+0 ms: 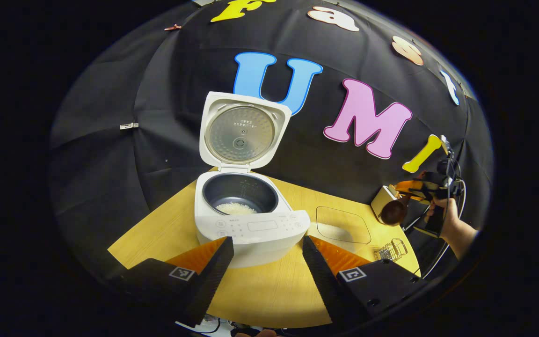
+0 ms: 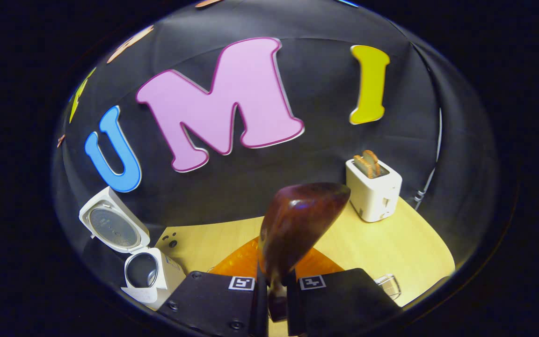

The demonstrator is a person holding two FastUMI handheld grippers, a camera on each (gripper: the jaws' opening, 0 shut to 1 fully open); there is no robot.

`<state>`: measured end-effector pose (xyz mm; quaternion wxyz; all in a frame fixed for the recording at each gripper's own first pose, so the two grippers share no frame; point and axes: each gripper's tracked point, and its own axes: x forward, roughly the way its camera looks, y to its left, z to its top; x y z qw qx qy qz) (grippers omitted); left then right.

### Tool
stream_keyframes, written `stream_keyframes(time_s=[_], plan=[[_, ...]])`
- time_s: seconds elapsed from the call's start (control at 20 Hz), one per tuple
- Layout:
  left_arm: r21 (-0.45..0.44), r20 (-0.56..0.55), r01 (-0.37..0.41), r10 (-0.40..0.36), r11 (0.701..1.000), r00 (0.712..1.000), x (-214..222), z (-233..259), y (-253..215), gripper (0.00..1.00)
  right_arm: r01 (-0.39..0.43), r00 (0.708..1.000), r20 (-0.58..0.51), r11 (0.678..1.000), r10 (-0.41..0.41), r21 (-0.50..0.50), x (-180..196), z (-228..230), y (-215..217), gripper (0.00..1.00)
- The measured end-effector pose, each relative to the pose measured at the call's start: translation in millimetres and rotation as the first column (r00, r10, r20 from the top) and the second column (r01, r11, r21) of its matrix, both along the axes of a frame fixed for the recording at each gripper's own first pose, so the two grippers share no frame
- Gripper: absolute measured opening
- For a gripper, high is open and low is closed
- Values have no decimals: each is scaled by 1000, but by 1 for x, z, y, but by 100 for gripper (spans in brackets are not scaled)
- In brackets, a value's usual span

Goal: Close the left gripper, press the button to open the rice cooker; take a wooden spoon from the chopstick holder with the right hand, scoop a spoonful of rice and pour it into the rice cooker, then put the wooden spoon back into the chopstick holder.

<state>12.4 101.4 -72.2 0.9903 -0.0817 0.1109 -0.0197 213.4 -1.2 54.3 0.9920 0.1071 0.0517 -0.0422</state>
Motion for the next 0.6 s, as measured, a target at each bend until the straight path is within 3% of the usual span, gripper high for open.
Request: stream_keyframes(time_s=[0.05, 0.3, 0.6], plan=[[-2, -1, 4, -4, 1000, 1000, 1, 0, 2, 95, -11, 1000, -5, 1000, 11, -11, 8, -8, 13, 19], [-31, -4, 54, -54, 998, 999, 10, -2, 0, 95, 0, 1000, -17, 987, -3, -160, 41, -61, 44, 20], [14, -20, 142, -142, 990, 990, 32, -19, -5, 96, 29, 998, -48, 983, -38, -183, 66, -123, 55, 19]])
